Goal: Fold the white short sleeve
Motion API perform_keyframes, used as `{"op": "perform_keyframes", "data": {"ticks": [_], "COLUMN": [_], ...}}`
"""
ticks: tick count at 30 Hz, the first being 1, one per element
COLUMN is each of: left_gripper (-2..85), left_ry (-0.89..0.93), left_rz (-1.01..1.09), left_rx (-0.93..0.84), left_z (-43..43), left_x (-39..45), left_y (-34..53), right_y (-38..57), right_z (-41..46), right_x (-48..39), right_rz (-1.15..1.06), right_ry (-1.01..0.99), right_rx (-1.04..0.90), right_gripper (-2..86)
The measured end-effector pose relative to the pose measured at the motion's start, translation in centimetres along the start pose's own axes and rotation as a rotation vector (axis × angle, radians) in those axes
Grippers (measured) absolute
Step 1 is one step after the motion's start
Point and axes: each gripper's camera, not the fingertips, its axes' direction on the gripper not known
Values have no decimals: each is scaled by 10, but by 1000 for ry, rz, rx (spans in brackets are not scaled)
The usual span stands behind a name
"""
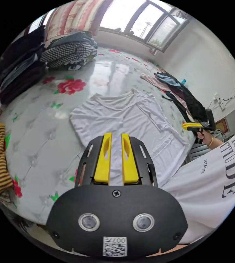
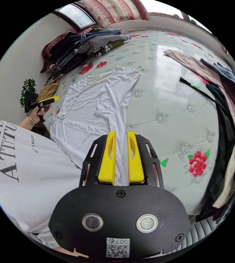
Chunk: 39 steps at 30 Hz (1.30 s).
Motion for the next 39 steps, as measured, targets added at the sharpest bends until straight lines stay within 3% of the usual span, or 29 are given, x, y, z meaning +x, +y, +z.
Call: {"op": "perform_keyframes", "data": {"ticks": [4, 9, 12, 17, 22, 31, 39], "left_gripper": [70, 97, 116, 110, 15, -7, -5], "left_ry": [-91, 20, 95, 247, 305, 574, 693], "left_rz": [-236, -594, -654, -689, -641, -563, -518], "left_rx": [-77, -112, -137, -32, -53, 100, 204], "left_z": [-41, -37, -13, 0, -13, -82, -100], "left_x": [-18, -36, -38, -49, -62, -80, -133], "left_y": [109, 241, 273, 277, 288, 283, 173], "right_y": [37, 58, 56, 52, 56, 76, 2], "right_z": [-2, 8, 16, 21, 6, -63, -132], "right_x": [10, 15, 16, 12, 22, 77, 139], "right_rz": [19, -13, -34, -88, -72, 127, 217], "right_ry": [-42, -40, -44, 28, 0, -330, -664], "right_rx": [-83, -178, -235, -288, -263, -32, 278], "right_gripper": [79, 83, 75, 28, 2, -3, -2]}}
